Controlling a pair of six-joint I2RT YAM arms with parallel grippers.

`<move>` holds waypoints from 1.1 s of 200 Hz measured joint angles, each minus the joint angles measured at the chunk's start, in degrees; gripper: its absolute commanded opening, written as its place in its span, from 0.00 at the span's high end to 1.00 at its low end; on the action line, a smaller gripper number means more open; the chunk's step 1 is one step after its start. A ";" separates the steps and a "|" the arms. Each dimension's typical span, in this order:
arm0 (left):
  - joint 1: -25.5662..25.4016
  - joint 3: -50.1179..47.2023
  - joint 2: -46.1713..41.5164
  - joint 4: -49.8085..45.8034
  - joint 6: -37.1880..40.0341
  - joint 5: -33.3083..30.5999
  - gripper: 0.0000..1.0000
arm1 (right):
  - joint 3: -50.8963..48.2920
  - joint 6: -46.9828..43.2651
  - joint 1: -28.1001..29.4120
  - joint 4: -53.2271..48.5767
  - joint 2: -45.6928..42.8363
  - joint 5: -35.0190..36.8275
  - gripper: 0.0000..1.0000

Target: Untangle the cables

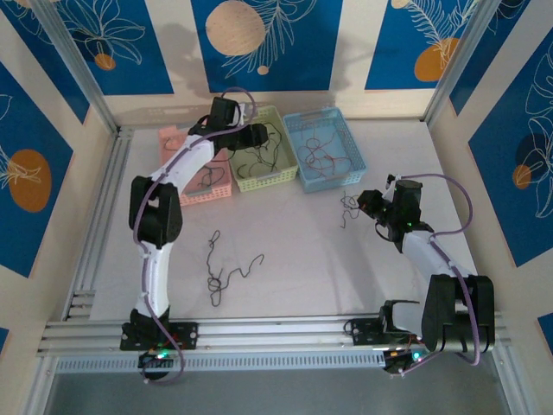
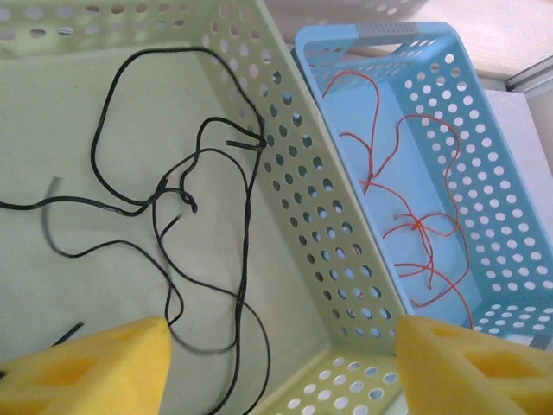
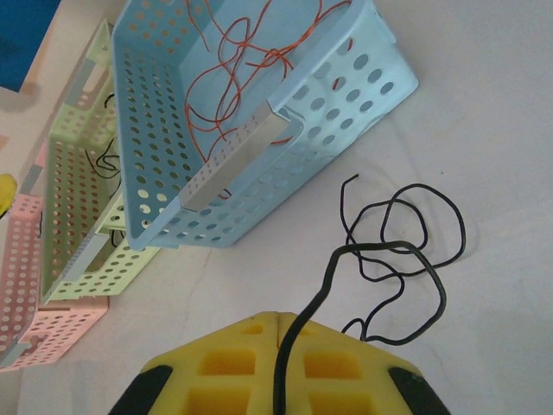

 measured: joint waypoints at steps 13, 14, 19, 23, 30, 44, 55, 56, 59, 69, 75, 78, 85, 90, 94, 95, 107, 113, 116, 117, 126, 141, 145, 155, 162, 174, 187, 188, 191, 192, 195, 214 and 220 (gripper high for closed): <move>0.00 -4.81 -4.90 -0.22 0.50 -0.79 0.26 | 0.20 -0.04 0.70 -0.22 -0.02 -0.28 1.00; 0.00 -5.16 -5.29 -0.17 0.55 -0.81 0.26 | 0.24 -0.07 0.76 -0.26 -0.02 -0.31 1.00; 0.00 -7.76 -7.85 0.20 0.72 -1.11 0.25 | 0.50 -0.20 1.25 -0.63 -0.02 -0.42 1.00; 0.02 -10.45 -10.51 0.68 0.87 -1.33 0.25 | 0.85 -0.24 1.79 -0.96 -0.02 -0.57 1.00; 0.02 -14.67 -15.13 1.16 0.96 -1.60 0.24 | 1.62 -0.44 2.75 -1.60 -0.07 -0.94 1.00; 0.00 -25.22 -26.75 3.74 0.81 -2.27 0.23 | 4.31 -0.96 5.51 -3.50 -0.61 -1.64 1.00; -0.02 -33.11 -36.11 6.08 0.20 -2.54 0.22 | 7.15 -1.77 8.04 -5.22 -1.53 -1.79 1.00; 0.00 -33.64 -36.70 6.29 0.13 -2.58 0.22 | 7.37 -1.79 8.24 -5.35 -1.60 -1.75 1.00; -0.02 -36.30 -39.52 6.99 -0.24 -2.84 0.22 | 8.48 -1.97 9.05 -5.97 -2.03 -1.79 1.00; -0.11 -43.32 -47.43 9.03 -1.01 -3.13 0.22 | 11.80 -2.67 11.41 -7.41 -3.06 -1.55 1.00; -0.22 -47.93 -52.11 10.21 -1.81 -3.43 0.22 | 14.34 -3.21 12.98 -8.52 -3.65 -1.36 1.00; -0.24 -49.90 -54.01 10.78 -2.16 -3.65 0.22 | 15.52 -3.30 13.64 -8.96 -3.87 -1.36 1.00; -0.42 -54.75 -58.25 11.76 -3.13 -3.93 0.22 | 18.64 -3.96 15.26 -9.81 -4.11 -1.22 1.00; -0.55 -57.99 -60.72 12.07 -3.58 -4.02 0.22 | 20.96 -4.46 16.37 -10.40 -4.11 -1.05 1.00; -0.68 -60.02 -62.10 11.96 -3.98 -4.13 0.22 | 22.56 -4.76 17.05 -10.60 -4.07 -0.92 1.00; -0.74 -60.81 -62.69 11.96 -4.20 -4.17 0.22 | 23.26 -4.92 17.40 -10.86 -4.02 -0.90 1.00; -1.25 -66.86 -66.38 11.43 -5.44 -4.98 0.22 | 28.63 -5.79 19.50 -11.80 -3.21 -0.52 1.00; -1.40 -69.35 -67.58 10.93 -6.10 -5.40 0.22 | 31.65 -6.29 20.37 -12.44 -2.32 -0.39 1.00; -1.51 -70.47 -68.26 10.60 -6.32 -5.57 0.22 | 33.20 -6.58 20.79 -12.85 -1.66 -0.33 1.00; -1.51 -70.73 -68.39 10.49 -6.34 -5.62 0.22 | 33.99 -6.62 20.98 -12.96 -1.40 -0.28 1.00; -1.60 -73.72 -70.40 8.85 -7.06 -6.32 0.21 | 38.47 -7.19 21.81 -13.40 0.76 -0.02 1.00; -1.66 -76.83 -74.53 6.05 -8.17 -7.52 0.21 | 45.86 -7.82 22.86 -14.03 5.66 0.24 1.00; -1.66 -77.26 -75.43 5.57 -8.28 -7.69 0.20 | 47.65 -7.96 23.10 -14.14 6.99 0.31 1.00; -1.66 -78.07 -78.05 4.50 -8.94 -8.33 0.20 | 51.28 -7.98 23.52 -14.29 10.29 0.39 1.00; -1.70 -78.55 -79.71 4.20 -9.29 -8.74 0.20 | 53.86 -7.96 23.76 -14.84 12.87 0.35 1.00; -1.70 -79.28 -81.81 3.89 -9.77 -9.09 0.20 | 58.71 -7.91 24.11 -15.65 17.59 0.33 1.00; -1.73 -80.13 -83.41 3.41 -10.40 -9.51 0.20 | 64.15 -7.69 24.39 -16.48 23.12 0.22 1.00; -1.73 -80.24 -83.56 3.34 -10.51 -9.51 0.20 | 64.43 -7.65 24.41 -16.52 23.45 0.17 1.00; -1.73 -80.41 -83.80 3.23 -10.64 -9.51 0.20 | 65.61 -7.52 24.39 -16.79 24.57 0.15 1.00; -1.73 -80.48 -83.84 3.19 -10.67 -9.51 0.20 | 66.14 -7.54 24.41 -16.83 25.11 0.24 1.00; -1.75 -80.65 -84.08 3.02 -10.78 -9.51 0.20 | 67.12 -7.41 24.39 -16.85 26.29 0.13 1.00; -1.75 -82.12 -85.26 2.19 -11.47 -9.49 0.20 | 74.29 -6.40 24.39 -17.62 33.81 -0.11 1.00; -1.75 -82.64 -85.64 2.01 -11.72 -9.49 0.20 | 76.65 -6.03 24.37 -17.90 36.24 -0.33 1.00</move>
